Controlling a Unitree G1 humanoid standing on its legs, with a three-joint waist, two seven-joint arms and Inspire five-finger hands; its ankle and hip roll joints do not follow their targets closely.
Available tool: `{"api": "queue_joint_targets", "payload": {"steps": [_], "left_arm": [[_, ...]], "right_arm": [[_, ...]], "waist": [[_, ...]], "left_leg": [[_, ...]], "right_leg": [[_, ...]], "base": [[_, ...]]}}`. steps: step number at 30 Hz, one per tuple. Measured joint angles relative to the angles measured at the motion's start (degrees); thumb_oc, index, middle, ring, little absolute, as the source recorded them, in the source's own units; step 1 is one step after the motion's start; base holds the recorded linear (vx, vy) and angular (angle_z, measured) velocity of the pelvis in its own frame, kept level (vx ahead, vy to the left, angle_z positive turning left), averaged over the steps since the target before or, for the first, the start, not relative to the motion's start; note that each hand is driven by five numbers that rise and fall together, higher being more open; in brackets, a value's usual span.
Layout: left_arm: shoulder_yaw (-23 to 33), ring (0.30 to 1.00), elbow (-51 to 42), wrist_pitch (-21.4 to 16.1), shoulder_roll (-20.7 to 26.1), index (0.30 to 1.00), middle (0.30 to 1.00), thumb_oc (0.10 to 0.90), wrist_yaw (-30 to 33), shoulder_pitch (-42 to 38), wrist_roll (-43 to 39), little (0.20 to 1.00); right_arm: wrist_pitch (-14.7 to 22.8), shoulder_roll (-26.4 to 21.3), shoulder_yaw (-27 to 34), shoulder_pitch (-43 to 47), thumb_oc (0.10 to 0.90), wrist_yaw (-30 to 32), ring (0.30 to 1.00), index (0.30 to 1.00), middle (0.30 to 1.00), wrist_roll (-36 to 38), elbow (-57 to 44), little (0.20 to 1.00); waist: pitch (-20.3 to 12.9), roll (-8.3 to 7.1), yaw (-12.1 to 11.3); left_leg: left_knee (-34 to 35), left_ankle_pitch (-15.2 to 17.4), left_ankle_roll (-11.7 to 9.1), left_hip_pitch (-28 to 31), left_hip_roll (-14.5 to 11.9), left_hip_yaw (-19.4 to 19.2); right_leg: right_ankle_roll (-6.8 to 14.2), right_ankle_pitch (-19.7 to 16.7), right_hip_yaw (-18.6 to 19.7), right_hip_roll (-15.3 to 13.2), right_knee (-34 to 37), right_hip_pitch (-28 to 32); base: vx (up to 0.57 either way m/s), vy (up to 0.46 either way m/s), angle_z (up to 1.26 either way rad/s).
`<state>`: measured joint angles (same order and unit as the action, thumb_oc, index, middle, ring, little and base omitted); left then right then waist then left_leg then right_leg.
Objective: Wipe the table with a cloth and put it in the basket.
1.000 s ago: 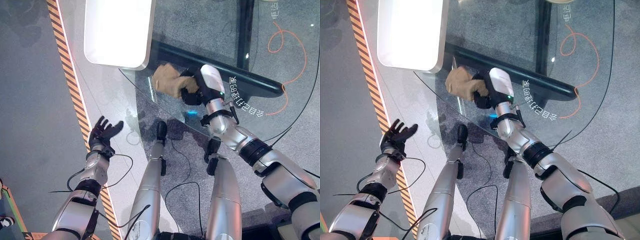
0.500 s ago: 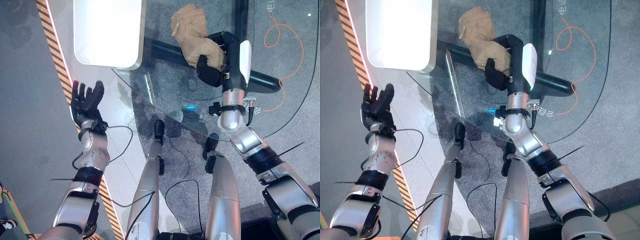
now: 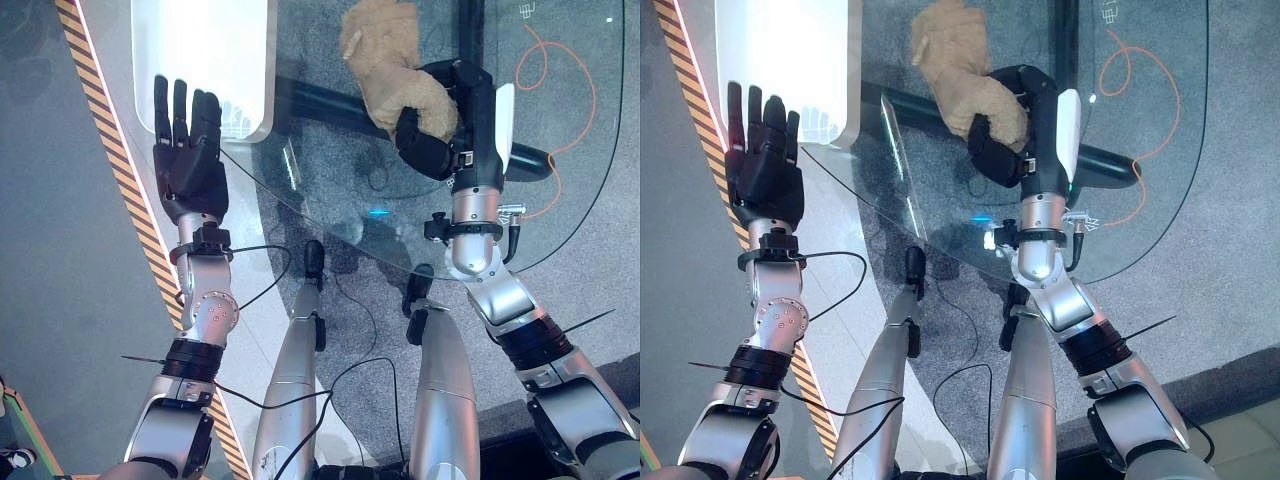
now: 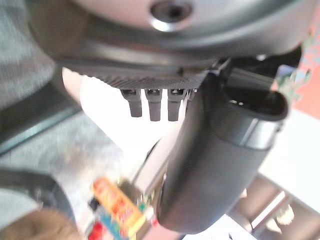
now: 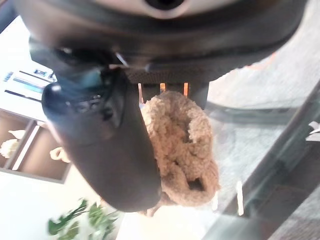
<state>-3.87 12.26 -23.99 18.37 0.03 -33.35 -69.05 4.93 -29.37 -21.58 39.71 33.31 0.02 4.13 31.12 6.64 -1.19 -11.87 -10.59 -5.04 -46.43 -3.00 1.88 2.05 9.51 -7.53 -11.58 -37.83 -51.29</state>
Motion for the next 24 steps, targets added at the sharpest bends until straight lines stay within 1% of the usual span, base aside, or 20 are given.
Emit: {"api": "queue_joint_targets", "payload": {"steps": [1,5,9,12,16,18,20,24], "left_arm": [[-0.04,0.900,-0.04,0.30,0.05,0.900,0.900,0.800,-0.34,-0.28,0.00,0.900],[-0.40,0.900,-0.04,4.09,0.35,0.900,0.900,0.800,-1.86,-2.36,-0.02,0.900],[-2.52,0.900,-0.04,7.52,0.97,0.900,0.900,0.800,-2.15,-2.85,-0.11,0.900],[-2.76,0.900,-0.04,9.82,1.00,0.900,0.900,0.800,-2.74,-2.79,-2.30,0.900],[-2.84,0.900,-0.04,11.68,1.23,0.900,0.900,0.800,-3.47,-2.88,-4.49,0.900],[-3.95,0.900,-0.05,12.42,1.86,0.900,0.900,0.800,-3.47,-2.93,-4.57,0.900],[-4.84,0.900,-0.06,13.91,2.40,0.900,0.900,0.800,-3.45,-2.94,-4.57,0.900],[-5.29,0.900,-0.16,14.06,2.44,0.900,0.900,0.800,-3.28,-2.97,-5.71,0.900]], "right_arm": [[0.07,-0.02,-0.01,0.00,0.100,-0.21,0.300,0.300,0.300,0.00,-0.26,0.200],[1.05,0.01,-0.16,0.03,0.100,-1.89,0.300,0.300,0.300,0.01,-1.86,0.200],[1.28,-0.04,-0.33,0.18,0.100,-3.32,0.300,0.300,0.300,0.13,-1.91,0.200],[1.28,-0.12,-1.23,0.19,0.100,-4.23,0.300,0.300,0.300,0.17,-1.97,0.200],[1.28,-0.14,-2.80,0.20,0.100,-5.73,0.300,0.300,0.300,0.26,-2.35,0.200],[1.28,-0.39,-4.19,0.24,0.100,-6.42,0.300,0.300,0.300,0.51,-3.13,0.200],[1.27,-0.67,-5.36,0.35,0.100,-7.22,0.300,0.300,0.300,0.76,-4.15,0.200],[1.27,-1.61,-6.59,0.51,0.100,-7.38,0.300,0.300,0.300,2.02,-5.69,0.200]], "waist": [[0.00,0.00,-0.01],[0.08,-0.24,0.05],[0.19,-0.73,0.06],[0.19,-0.81,0.14],[0.18,-0.84,0.40],[0.17,-0.92,0.64],[0.20,-1.06,0.89],[0.20,-1.09,1.03]], "left_leg": [[0.00,-0.09,0.12,-0.04,0.00,0.00],[-0.13,-0.22,-0.05,-0.47,0.02,0.01],[-0.11,-0.21,-0.03,-0.62,0.09,0.01],[-0.11,-0.21,-0.02,-0.58,0.10,0.01],[-0.12,-0.18,0.02,-0.51,0.09,0.01],[-0.11,-0.15,0.07,-0.52,0.09,0.03],[-0.10,-0.15,0.07,-0.53,0.10,0.03],[-0.05,-0.19,0.00,-0.55,0.10,0.03]], "right_leg": [[0.01,0.00,0.00,-0.01,0.04,0.00],[0.17,-0.08,-0.07,-0.05,0.12,0.00],[0.18,-0.07,-0.06,-0.14,0.31,0.00],[0.18,-0.07,-0.06,-0.14,0.28,0.01],[0.19,-0.09,-0.05,-0.14,0.12,0.01],[0.23,-0.15,-0.06,-0.15,0.12,0.01],[0.25,-0.19,-0.06,-0.15,0.15,0.01],[0.26,-0.20,-0.07,-0.15,0.21,0.01]], "base": [[0.00,0.000,0.00],[0.00,-0.008,0.00],[0.00,0.000,0.00],[0.00,0.000,0.00],[0.00,0.000,0.00],[0.00,0.000,0.00],[0.00,0.000,0.00],[0.00,0.000,0.00]]}}
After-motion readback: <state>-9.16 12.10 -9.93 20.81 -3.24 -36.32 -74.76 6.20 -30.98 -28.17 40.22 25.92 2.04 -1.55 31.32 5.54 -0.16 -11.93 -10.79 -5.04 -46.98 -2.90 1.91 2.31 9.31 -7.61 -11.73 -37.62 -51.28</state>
